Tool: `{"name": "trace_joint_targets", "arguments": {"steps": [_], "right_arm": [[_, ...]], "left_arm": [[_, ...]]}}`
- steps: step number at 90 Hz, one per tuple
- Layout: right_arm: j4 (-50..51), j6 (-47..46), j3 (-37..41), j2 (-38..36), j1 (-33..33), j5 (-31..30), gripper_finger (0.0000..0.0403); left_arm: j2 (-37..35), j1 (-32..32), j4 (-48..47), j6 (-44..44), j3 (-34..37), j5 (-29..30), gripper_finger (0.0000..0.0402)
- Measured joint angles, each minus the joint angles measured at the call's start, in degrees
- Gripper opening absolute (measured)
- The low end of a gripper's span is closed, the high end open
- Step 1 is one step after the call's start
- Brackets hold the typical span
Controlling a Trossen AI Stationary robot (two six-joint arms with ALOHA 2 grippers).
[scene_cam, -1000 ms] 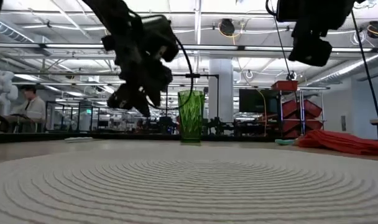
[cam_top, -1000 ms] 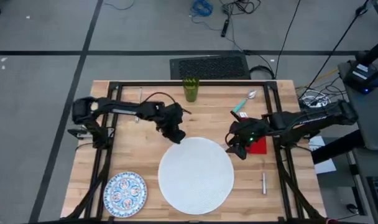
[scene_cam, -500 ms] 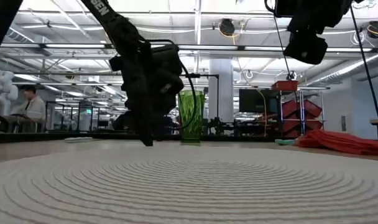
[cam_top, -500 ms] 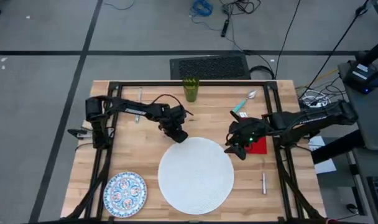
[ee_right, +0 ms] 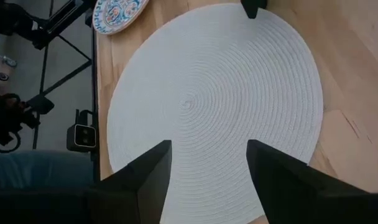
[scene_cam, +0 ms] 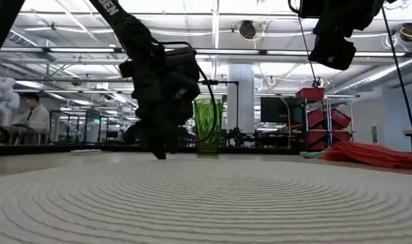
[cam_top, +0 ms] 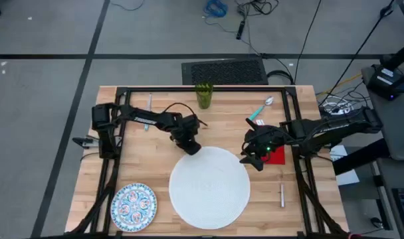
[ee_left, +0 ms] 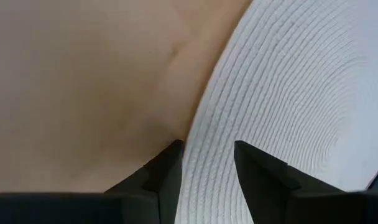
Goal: Set table place
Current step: Move the white placemat to the center of the table
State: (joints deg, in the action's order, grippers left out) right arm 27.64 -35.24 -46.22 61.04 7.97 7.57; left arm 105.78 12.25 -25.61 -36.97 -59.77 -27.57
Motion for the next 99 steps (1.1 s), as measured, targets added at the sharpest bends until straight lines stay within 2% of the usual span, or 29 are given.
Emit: {"name": "trace_joint_targets", "arguments": {"steps": [25,31,41,45,78,99], "right_arm": [[0.02,1.14,0.0,0.0,0.01,-0.23,0.0196],[0.02,1.43,0.0,0.0,0.01,-0.28,0.0196],[0.02,1.43,0.0,0.0,0.01,-0.3,0.0196],[0.03,1.44,0.0,0.0,0.0,-0.3,0.0196],[0.54,1.67,0.0,0.0,0.01,-0.3,0.0196],[0.54,2.95,0.0,0.02,-0.01,-0.68,0.0196]], "left_arm": [[-0.04,-2.07,-0.21,-0.03,0.0,2.29,0.0122],[-0.04,-2.37,-0.45,-0.02,0.0,3.42,0.0098],[-0.05,-2.71,-0.93,-0.22,0.03,6.37,0.0025],[-0.07,-2.77,-0.92,-0.3,0.04,7.01,0.0011],[-1.02,-4.3,-2.1,-0.81,-0.78,8.27,0.0],[-4.02,-2.8,-11.16,1.37,-1.09,16.31,0.0]]}}
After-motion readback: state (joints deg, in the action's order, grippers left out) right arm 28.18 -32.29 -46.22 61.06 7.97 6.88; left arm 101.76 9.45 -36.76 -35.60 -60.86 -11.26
